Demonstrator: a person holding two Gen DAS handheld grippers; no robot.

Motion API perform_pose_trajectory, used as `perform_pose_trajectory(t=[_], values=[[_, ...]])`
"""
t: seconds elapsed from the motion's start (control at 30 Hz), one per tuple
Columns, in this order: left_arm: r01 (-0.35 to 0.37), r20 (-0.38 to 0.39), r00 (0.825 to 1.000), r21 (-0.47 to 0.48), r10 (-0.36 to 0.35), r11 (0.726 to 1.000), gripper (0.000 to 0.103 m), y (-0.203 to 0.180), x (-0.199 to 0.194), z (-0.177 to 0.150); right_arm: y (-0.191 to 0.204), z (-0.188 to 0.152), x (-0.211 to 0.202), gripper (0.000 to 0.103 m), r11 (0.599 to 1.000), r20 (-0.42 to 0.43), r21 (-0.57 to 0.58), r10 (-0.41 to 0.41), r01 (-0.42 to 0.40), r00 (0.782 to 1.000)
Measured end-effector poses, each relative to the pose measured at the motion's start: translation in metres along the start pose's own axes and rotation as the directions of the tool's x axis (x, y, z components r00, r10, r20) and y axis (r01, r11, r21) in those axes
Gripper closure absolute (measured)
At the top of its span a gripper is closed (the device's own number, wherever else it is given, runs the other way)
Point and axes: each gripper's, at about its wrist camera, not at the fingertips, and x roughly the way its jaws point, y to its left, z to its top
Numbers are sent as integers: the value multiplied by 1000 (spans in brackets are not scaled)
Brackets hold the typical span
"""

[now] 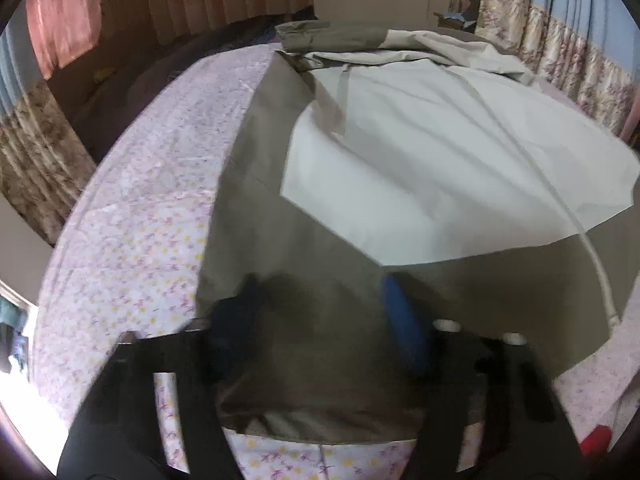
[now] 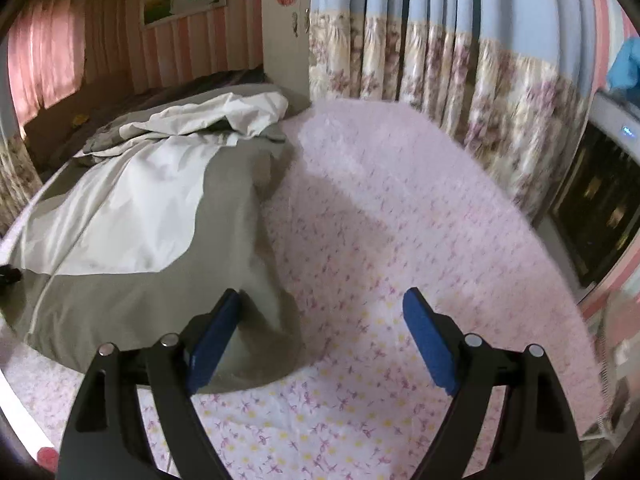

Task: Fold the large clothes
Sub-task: 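Grasp the hem with the left gripper while the right gripper grasps the hem too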

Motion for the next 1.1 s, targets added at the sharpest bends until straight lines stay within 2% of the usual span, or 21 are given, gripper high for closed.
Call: perform_pose_trajectory(t=[0.03, 0.1, 0.13, 0.17, 0.2, 0.23, 0.3, 0.4, 0.43, 0.5, 0.53, 0.57, 0.6, 0.63, 0.67, 0.7, 0.8, 0.87, 1.0, 1.1], values=[[23, 0, 1000, -9, -23, 1000, 68, 0, 1, 2, -1, 1, 6, 21, 999, -13, 18, 38, -38, 999], [87, -8, 996, -31, -87, 996, 103, 0, 4, 9, 2, 4, 17, 40, 992, -35, 38, 125, -123, 992], [129, -12, 992, -46, -130, 991, 103, -2, 5, 13, 7, 7, 27, 64, 980, -69, 54, 193, -189, 979], [140, -7, 990, -48, -141, 989, 103, -5, 5, 14, 12, 8, 32, 67, 977, -82, 58, 211, -206, 974], [162, 4, 987, -43, -162, 986, 103, -10, 2, 16, 19, 11, 34, 69, 983, -66, 30, 183, -182, 981], [176, 11, 984, -39, -176, 984, 103, -13, 0, 17, 25, 13, 34, 79, 982, -57, 13, 187, -187, 981], [214, 42, 976, -17, -213, 977, 103, -21, -11, 20, 27, 17, 32, 82, 976, -39, 25, 216, -215, 976], [229, 82, 970, 5, -229, 973, 103, -28, -29, 22, 17, 27, 16, 89, 930, 21, 105, 352, -352, 936], [206, 101, 973, 9, -205, 979, 103, -28, -36, 22, 11, 31, 8, 92, 908, 46, 134, 395, -397, 918], [128, 122, 985, -12, -125, 992, 103, -18, -44, 23, 6, 35, -1, 92, 898, 68, 148, 410, -415, 910], [91, 105, 991, -33, -87, 995, 103, -8, -42, 23, 6, 37, -3, 92, 911, 54, 131, 387, -391, 920], [86, 92, 992, -48, -82, 995, 92, -1, -41, 23, 10, 37, -4, 91, 930, 40, 95, 353, -355, 935], [65, 73, 996, -88, -59, 994, 66, 13, -38, 20, 13, 36, -4, 90, 939, 28, 74, 333, -335, 942], [51, 66, 997, -103, -44, 993, 50, 18, -36, 19, 18, 32, -1, 88, 954, 7, 33, 299, -299, 954], [22, 55, 998, -120, -15, 992, 27, 27, -34, 13, 19, 30, -1, 83, 959, 2, 20, 284, -284, 959], [7, 49, 999, -127, -1, 992, 22, 31, -32, 10, 21, 26, 0, 79, 967, 1, 4, 256, -256, 967], [2, 11, 1000, -157, -1, 988, 19, 42, -24, -4, 11, 20, -1, 66, 974, 11, 25, 225, -225, 974], [10, -6, 1000, -169, -11, 986, 19, 47, -19, -10, 0, 18, 0, 49, 975, 12, 66, 214, -214, 977], [126, -20, 991, -191, -132, 974, 22, 44, -8, -16, -7, 14, 6, 46, 970, -10, 96, 224, -222, 975], [94, -17, 995, -116, -97, 989, 22, 26, -7, -16, 3, 6, 11, 46, 973, -48, 52, 228, -226, 972]])
